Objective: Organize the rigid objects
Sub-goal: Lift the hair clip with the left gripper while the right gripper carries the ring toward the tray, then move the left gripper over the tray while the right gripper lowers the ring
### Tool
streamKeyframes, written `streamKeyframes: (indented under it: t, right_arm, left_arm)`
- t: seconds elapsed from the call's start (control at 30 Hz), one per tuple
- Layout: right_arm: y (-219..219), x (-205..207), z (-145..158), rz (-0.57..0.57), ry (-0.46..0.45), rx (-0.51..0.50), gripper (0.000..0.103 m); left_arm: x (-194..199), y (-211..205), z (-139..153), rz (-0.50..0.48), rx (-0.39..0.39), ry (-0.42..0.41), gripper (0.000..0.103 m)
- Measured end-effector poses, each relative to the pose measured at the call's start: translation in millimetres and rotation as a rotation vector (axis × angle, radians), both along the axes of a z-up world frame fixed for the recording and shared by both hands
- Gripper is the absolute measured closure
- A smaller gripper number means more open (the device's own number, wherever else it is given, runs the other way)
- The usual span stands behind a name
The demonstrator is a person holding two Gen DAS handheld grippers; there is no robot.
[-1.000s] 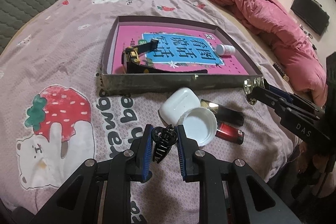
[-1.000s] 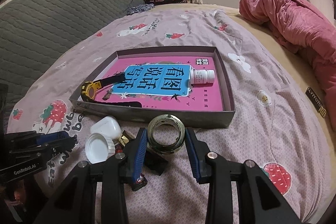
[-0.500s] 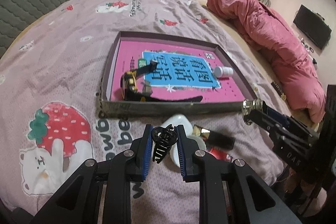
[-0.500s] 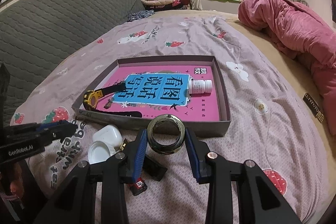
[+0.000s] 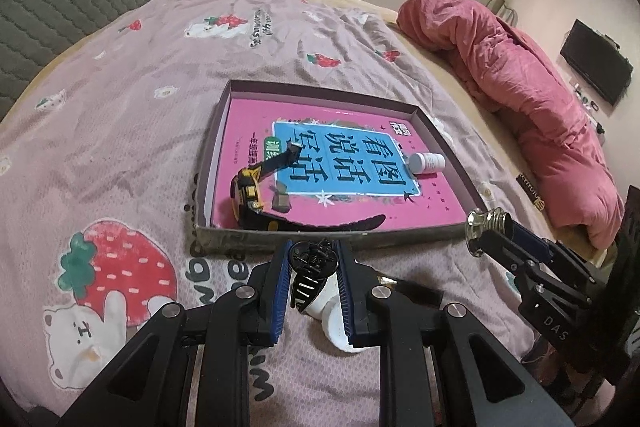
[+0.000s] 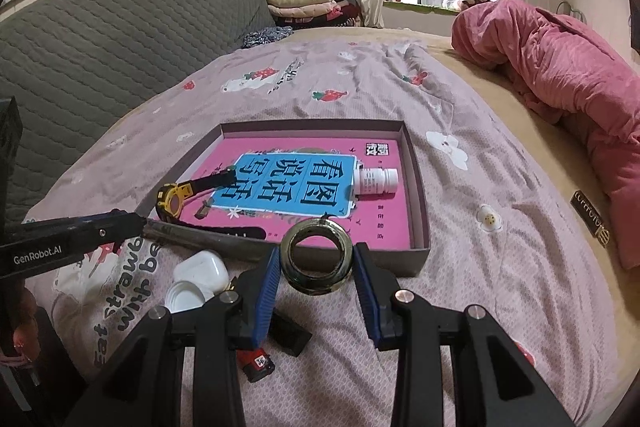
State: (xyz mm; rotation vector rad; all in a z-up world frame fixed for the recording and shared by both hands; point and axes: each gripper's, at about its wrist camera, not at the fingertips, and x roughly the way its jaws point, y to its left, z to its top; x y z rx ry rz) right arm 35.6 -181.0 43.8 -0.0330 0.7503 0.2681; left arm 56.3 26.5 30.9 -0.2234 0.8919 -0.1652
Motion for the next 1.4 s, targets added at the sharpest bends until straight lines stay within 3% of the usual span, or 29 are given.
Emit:
streamKeyframes:
  t: [0.43,1.4]
  right_arm:
    - [-5,11,6,-0.022,-0.023,-0.002,0.066]
    - [-10,39,9,-0.036,-0.043,0.003,0.066]
  left_arm:
    - [20,-7,11,0.001,0.000,-0.027,0.081]
    - [73,-16,2,0.021,0.006,-0.009,0.081]
